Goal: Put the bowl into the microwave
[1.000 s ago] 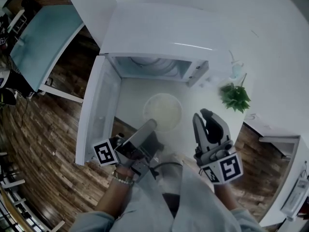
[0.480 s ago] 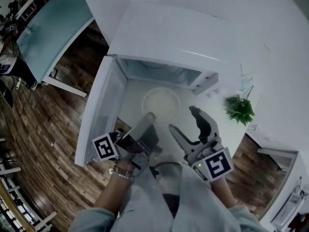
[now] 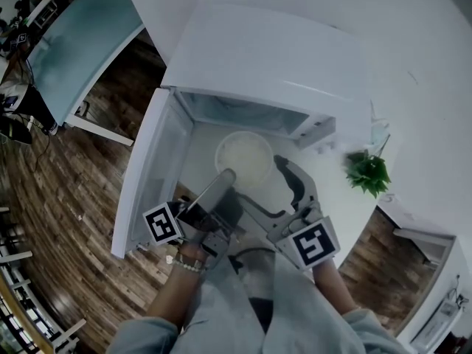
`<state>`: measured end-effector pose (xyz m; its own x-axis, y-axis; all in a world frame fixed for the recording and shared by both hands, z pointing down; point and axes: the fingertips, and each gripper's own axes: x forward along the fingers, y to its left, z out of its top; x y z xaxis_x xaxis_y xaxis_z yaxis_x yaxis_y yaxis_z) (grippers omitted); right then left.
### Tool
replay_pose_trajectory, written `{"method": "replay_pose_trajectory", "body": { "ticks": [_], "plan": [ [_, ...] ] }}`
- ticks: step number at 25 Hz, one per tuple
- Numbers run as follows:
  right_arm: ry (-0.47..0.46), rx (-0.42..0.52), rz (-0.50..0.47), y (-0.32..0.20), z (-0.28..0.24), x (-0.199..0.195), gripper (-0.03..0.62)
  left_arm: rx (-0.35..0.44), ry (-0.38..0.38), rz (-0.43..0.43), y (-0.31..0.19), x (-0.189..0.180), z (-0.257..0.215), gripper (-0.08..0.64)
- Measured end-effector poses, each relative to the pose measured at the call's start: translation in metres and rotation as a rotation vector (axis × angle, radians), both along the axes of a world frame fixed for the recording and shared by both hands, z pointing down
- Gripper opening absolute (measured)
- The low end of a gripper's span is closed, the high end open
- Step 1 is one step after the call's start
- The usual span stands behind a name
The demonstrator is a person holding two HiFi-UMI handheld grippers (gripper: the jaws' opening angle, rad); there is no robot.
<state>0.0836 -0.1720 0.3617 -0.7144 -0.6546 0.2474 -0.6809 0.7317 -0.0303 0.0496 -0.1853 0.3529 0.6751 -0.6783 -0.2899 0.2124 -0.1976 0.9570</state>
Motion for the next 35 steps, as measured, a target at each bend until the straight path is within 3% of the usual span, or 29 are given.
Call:
{"method": "replay_pose_trajectory", "body": {
  "ticks": [17,35],
  "plan": [
    [-0.037,0.002,0.039,-0.022,0.021,0.004,0.383,-0.023,-0.058,0.026,-0.008,0.015,0.026,0.255],
    [-0.016,-0.127,0.047,-0.07,0.085,0.007,0.377,-0.06,-0.171,0.029,-0.057,0.016,0.086,0.255]
  ]
}}
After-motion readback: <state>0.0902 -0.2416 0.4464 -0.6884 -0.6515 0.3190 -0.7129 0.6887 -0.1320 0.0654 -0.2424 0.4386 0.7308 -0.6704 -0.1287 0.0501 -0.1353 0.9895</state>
